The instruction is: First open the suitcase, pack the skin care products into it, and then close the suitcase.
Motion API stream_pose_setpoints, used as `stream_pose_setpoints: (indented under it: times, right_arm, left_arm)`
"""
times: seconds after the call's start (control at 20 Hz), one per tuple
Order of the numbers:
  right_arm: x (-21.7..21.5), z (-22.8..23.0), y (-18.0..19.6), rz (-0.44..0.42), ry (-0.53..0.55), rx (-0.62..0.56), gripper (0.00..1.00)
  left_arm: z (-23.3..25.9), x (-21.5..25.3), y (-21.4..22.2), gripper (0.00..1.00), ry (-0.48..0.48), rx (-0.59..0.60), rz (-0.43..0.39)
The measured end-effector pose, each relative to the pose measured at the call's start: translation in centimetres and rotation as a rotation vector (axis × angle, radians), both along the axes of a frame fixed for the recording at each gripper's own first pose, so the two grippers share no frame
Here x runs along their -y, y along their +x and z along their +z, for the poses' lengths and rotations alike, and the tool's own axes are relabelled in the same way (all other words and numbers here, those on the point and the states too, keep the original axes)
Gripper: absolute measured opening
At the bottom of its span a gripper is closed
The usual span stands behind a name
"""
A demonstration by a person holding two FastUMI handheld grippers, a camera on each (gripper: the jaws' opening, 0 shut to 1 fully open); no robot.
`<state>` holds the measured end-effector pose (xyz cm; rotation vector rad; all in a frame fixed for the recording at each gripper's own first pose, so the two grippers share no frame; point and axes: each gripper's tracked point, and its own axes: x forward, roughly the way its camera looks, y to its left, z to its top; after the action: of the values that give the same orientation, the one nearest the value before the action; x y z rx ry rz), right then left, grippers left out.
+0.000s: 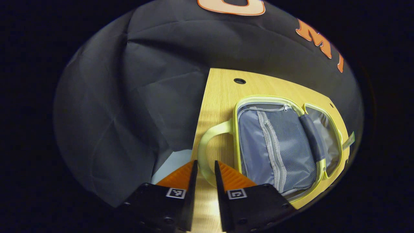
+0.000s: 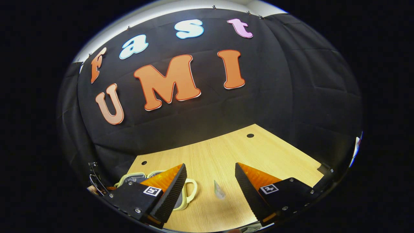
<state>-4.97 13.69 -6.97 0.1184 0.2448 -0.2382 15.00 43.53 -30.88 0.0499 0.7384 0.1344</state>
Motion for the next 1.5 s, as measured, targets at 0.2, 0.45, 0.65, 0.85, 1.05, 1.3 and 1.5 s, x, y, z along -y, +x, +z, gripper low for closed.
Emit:
stream_pose_setpoints:
  times: [0.2, 0.45, 0.65, 0.85, 1.05, 1.3, 1.5]
  right_arm:
    - [0.5, -0.1, 0.3, 0.019, -0.013, -0.005, 0.95]
    - [2.5, -0.4, 1.5, 0.034, -0.092, 0.006, 0.95]
    - [4.2, -1.1, 2.4, 0.061, -0.130, -0.001, 0.95]
    - [7.0, -2.3, 3.4, 0.072, -0.156, -0.022, 0.95]
    - [10.2, -3.2, 3.7, 0.075, -0.149, -0.048, 0.95]
    - [14.6, -5.1, 2.5, 0.057, -0.136, -0.109, 0.95]
    - [18.4, -6.7, 1.2, 0.036, -0.145, -0.169, 0.95]
  left_arm:
    - [5.8, 1.4, -0.8, 1.00, 0.103, 0.141, 0.012]
    - [14.8, 8.6, -1.7, 1.00, 0.169, 0.336, -0.033]
    - [21.0, 16.8, -1.9, 0.99, 0.169, 0.484, -0.077]
    - [24.7, 26.7, -2.0, 1.00, 0.194, 0.594, -0.147]
    - [24.0, 38.7, -1.3, 0.99, 0.115, 0.666, -0.220]
    - [17.2, 54.5, -1.5, 0.99, -0.002, 0.609, -0.405]
    - [11.2, 63.1, -1.3, 0.99, -0.047, 0.547, -0.501]
